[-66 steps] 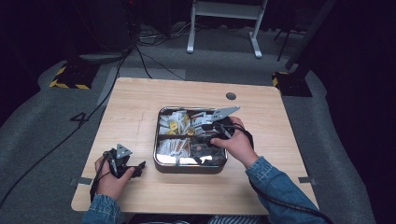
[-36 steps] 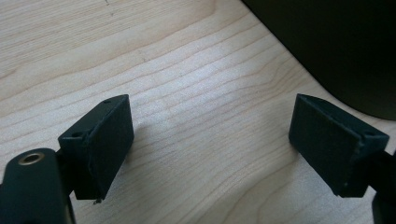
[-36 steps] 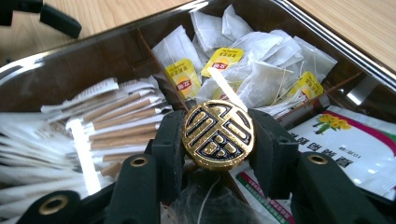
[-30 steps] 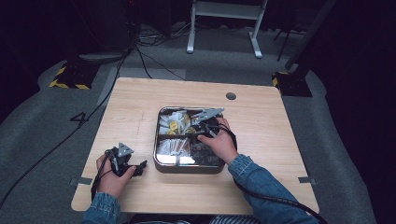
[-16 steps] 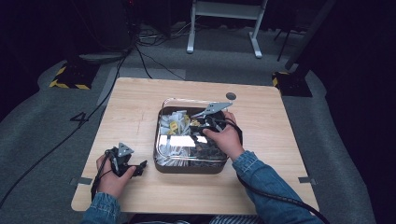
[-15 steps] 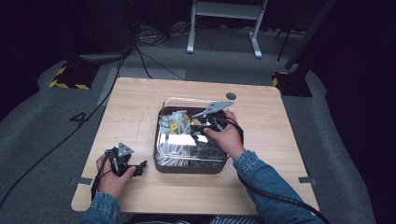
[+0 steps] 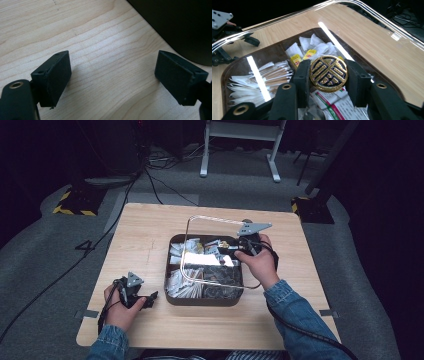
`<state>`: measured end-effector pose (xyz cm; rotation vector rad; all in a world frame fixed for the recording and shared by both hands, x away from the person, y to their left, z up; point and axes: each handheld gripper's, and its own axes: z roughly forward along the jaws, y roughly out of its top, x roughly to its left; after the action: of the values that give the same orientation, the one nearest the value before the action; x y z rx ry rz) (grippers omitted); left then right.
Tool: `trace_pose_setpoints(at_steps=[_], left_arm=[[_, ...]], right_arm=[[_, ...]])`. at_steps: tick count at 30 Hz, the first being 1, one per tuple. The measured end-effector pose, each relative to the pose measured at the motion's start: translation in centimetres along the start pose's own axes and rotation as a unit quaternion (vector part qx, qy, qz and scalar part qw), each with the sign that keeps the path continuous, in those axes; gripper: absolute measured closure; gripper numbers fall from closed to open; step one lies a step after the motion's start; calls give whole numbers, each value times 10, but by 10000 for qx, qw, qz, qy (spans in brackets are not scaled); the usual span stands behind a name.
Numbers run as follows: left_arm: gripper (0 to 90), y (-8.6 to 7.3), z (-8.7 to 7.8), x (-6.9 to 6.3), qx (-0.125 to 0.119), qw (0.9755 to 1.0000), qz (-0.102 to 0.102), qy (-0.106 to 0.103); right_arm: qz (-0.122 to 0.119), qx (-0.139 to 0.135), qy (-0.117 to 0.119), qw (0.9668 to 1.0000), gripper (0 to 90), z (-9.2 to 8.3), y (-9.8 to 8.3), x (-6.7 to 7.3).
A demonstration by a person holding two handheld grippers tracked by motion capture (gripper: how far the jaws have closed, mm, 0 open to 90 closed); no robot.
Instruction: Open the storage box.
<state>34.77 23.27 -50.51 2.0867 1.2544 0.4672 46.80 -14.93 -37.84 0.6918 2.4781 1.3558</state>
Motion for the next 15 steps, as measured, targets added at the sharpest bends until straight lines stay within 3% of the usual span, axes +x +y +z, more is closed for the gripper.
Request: trace_pose_setpoints(at_steps=[15], left_arm=[[142,1,1,0,-6,10000,12,-3]], right_arm=[[342,4,-420,9985,585,-48,-26,-38]])
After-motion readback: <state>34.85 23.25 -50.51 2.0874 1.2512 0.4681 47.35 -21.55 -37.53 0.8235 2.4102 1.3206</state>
